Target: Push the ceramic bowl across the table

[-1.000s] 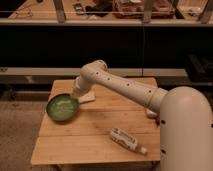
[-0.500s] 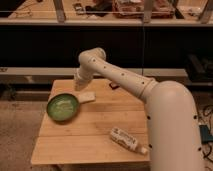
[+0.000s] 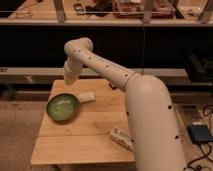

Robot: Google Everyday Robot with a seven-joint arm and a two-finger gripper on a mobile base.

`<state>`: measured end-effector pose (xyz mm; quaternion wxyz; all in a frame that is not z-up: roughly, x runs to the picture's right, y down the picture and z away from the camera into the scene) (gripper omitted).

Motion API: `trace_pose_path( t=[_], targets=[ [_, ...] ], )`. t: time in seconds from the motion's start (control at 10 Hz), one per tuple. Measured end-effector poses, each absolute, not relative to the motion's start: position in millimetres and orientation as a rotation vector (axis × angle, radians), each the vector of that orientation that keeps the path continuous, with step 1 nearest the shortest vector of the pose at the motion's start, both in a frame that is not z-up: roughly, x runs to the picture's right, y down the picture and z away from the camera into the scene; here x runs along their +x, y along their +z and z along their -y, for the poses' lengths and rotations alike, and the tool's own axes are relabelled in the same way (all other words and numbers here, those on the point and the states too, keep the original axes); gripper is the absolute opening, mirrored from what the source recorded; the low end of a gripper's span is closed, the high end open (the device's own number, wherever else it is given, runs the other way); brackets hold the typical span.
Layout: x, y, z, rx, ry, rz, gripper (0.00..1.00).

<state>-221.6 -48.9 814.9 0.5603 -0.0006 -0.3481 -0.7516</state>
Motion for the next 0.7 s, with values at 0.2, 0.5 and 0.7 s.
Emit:
trace_pose_path(
  t=[0.2, 0.5, 0.7],
  targets=[
    [-248.5, 812.4, 36.7, -0.006, -1.812, 0.837, 0.15],
    [-268.8, 823.8, 5.5, -0.055, -1.802, 0.841, 0.15],
    [-270.8, 834.4, -12.9, -0.092, -1.77, 0.834, 0.15]
  ],
)
